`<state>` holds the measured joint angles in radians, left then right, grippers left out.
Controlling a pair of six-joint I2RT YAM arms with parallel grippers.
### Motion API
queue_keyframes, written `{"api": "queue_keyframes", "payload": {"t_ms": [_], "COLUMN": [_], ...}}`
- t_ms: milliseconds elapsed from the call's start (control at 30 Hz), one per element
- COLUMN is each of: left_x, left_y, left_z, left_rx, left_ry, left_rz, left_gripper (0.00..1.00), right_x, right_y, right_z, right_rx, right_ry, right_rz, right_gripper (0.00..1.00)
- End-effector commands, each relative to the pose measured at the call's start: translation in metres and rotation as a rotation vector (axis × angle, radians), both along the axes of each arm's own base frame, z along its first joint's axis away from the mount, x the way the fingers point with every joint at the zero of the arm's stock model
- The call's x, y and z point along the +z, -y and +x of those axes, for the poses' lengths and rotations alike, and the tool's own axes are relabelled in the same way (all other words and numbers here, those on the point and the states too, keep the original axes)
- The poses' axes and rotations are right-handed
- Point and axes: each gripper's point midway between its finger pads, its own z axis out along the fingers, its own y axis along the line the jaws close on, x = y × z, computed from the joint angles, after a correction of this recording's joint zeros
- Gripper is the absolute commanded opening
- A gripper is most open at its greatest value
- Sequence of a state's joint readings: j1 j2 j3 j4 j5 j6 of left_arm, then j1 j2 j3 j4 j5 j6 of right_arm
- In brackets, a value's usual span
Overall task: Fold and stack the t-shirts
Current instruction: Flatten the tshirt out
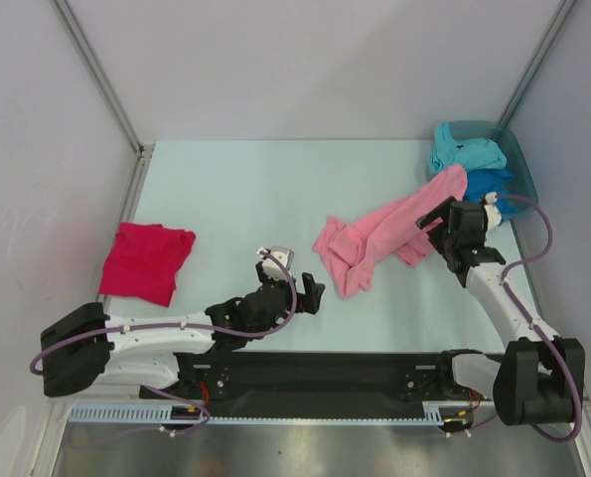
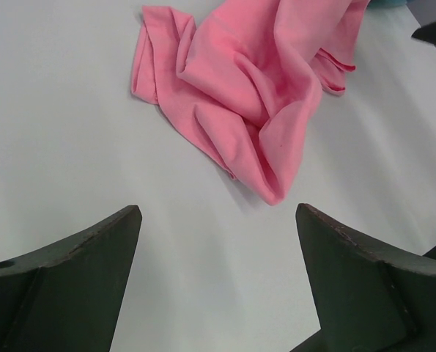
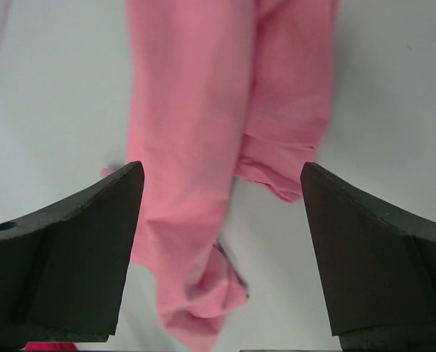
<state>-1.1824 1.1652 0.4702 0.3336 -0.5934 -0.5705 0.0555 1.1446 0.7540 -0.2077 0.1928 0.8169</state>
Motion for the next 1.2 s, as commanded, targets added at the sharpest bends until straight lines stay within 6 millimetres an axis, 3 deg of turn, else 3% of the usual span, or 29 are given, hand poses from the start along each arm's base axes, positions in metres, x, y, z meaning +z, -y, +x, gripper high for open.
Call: {"api": "queue_keyframes", "payload": {"t_ms": [0,100,267,300,567,800,1167], "left_x": [0.007,0.001,-0.002,-0.002,0.001,0.005,0.011], "left_y": [0.004,0.002,-0.002,-0.003,-0.006,-0.009,-0.015], "left_z": [0.002,0.007,0.013,0.013,0.015,0.015,0.014], "left_rx": [-0.013,-0.011,-0.006,-0.006,0.004,0.006,0.015], "left_ry": [0.005,-0.028,-0.043,-0.043,-0.038,-0.032,-0.02], "left_rz": [-0.04,-0.055,-0.067,-0.066,-0.069,-0.076,-0.081], "left_gripper": [0.93,0.93,0.93,0.93,0.93,0.93,0.93], "right_x": [-0.007,-0.021,-0.028,-0.03,-0.051,-0.077,-0.093], "right_y": [0.0,0.0,0.001,0.01,0.021,0.036,0.013], "right_z": [0.0,-0.008,-0.013,-0.013,-0.021,-0.017,0.002], "right_rx": [-0.001,0.005,0.017,-0.007,-0.034,-0.09,-0.062], "right_ry": [0.039,0.015,0.002,-0.002,-0.042,-0.088,-0.082], "right_rz": [0.072,0.071,0.065,0.065,0.061,0.156,0.314], "right_gripper": [0.9,0.89,0.88,0.87,0.85,0.83,0.78]}}
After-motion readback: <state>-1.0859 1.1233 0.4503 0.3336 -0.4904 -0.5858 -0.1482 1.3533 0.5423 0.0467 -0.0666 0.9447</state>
